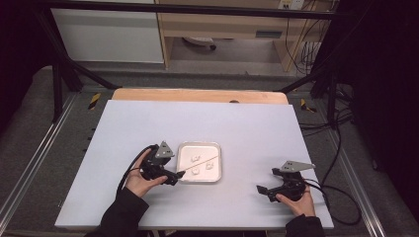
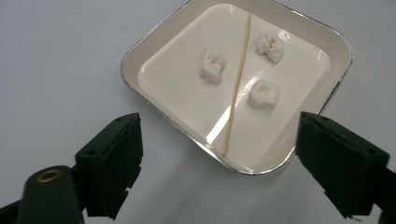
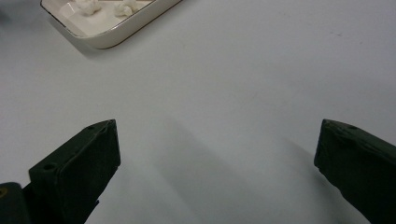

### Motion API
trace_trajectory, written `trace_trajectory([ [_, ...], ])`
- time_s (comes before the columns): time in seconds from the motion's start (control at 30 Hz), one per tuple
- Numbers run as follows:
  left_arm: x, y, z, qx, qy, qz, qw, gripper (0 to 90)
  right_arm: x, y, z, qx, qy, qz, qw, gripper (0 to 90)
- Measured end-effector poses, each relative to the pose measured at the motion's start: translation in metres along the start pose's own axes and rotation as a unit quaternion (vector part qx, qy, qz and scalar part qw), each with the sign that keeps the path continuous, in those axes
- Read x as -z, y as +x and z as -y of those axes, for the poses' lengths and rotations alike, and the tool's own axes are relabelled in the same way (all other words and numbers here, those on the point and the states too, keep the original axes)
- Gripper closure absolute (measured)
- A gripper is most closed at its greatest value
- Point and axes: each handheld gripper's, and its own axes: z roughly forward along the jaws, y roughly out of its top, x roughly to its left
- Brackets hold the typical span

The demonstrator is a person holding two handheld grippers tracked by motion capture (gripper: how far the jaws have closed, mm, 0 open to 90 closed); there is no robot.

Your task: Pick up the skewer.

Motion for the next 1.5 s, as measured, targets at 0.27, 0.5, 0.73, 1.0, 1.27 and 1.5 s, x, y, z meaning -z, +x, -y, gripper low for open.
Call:
trace_trajectory([
  [0.27,-0.015,-0.004,-0.01,-0.008,0.015,0.005,0.9999,32.8,0.0,0.0,0.0,-0.001,0.0,-0.001,1.0,0.9],
  [0.5,-0.029,-0.004,-0.011,-0.002,0.039,0.022,0.999,46.2,0.0,0.0,0.0,0.0,0.001,-0.002,1.0,0.9],
  [0.73,-0.039,-0.007,-0.012,-0.015,0.049,0.021,0.9985,60.9,-0.001,0.0,0.0,0.001,0.001,-0.002,1.0,0.9],
  [1.0,-0.043,-0.007,-0.012,-0.021,0.056,0.023,0.998,72.0,-0.001,0.0,0.0,0.001,0.003,-0.003,1.0,0.9],
  [1.27,-0.047,-0.006,-0.011,-0.013,0.06,0.025,0.9978,78.8,-0.001,0.0,0.0,0.001,0.003,-0.003,1.0,0.9],
  [1.5,-0.047,-0.006,-0.011,-0.013,0.06,0.03,0.9977,86.8,-0.001,0.0,0.0,0.0,0.003,-0.004,1.0,0.9],
])
